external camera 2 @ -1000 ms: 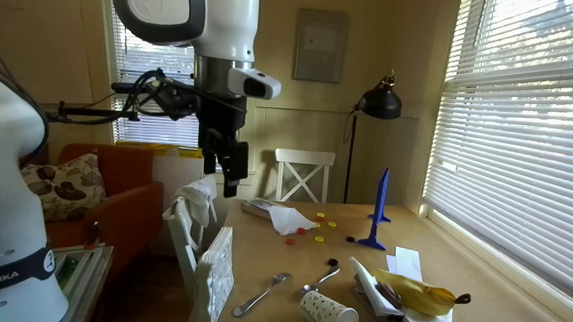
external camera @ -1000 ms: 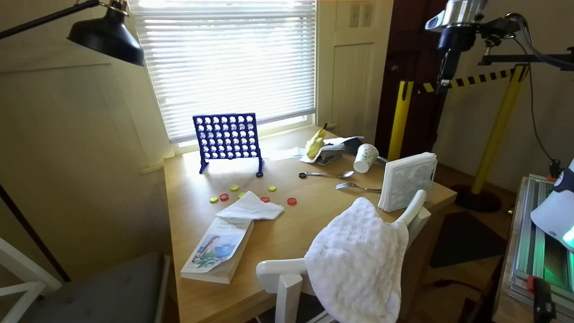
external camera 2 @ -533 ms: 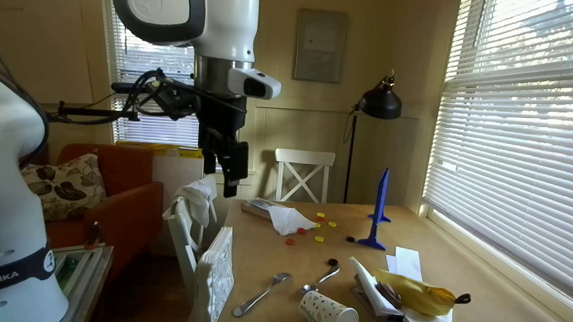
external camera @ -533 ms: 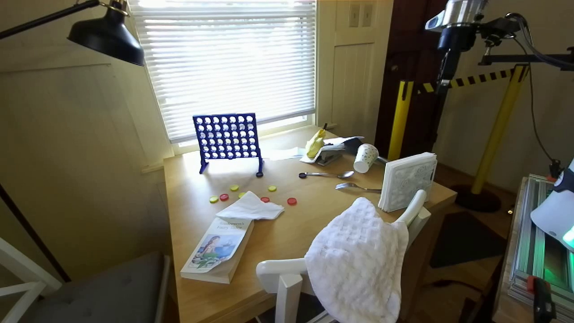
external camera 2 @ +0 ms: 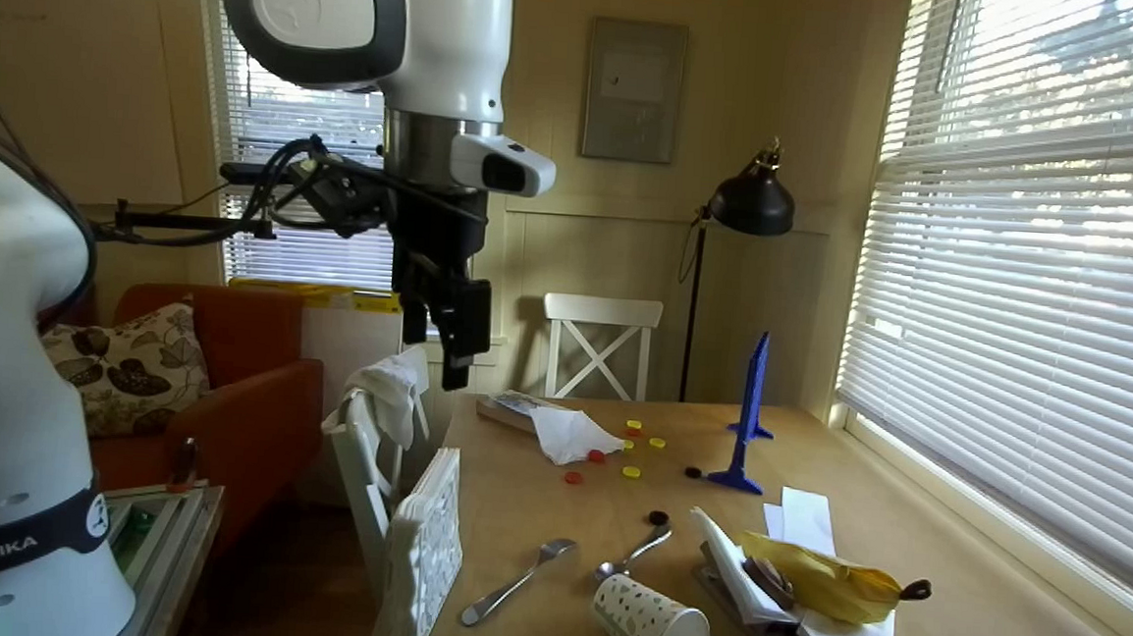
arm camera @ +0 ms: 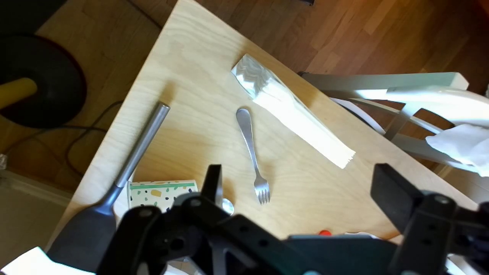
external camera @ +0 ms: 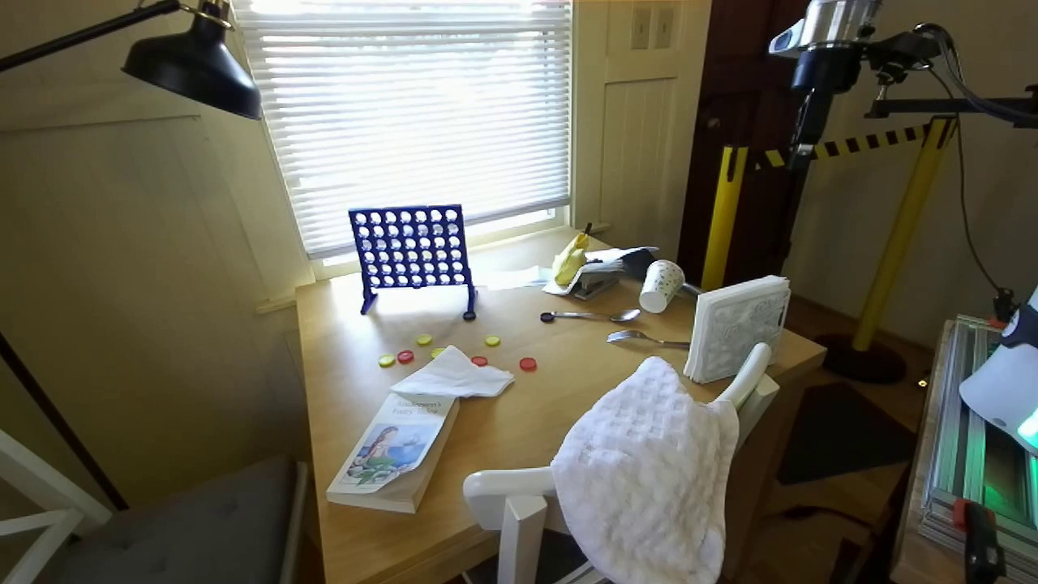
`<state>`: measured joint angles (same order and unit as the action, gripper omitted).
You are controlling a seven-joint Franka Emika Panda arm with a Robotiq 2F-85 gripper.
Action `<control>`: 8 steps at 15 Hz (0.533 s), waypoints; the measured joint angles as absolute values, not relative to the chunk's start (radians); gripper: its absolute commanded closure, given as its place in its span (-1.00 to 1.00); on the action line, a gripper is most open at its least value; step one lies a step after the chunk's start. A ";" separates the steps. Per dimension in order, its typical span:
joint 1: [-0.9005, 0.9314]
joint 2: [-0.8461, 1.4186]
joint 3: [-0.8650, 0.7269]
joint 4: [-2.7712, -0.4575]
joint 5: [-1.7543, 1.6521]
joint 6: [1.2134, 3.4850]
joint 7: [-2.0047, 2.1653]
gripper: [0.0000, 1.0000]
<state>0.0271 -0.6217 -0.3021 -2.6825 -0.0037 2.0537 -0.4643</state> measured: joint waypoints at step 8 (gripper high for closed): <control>0.013 -0.620 -0.317 -2.655 -0.004 2.035 -0.532 -1.00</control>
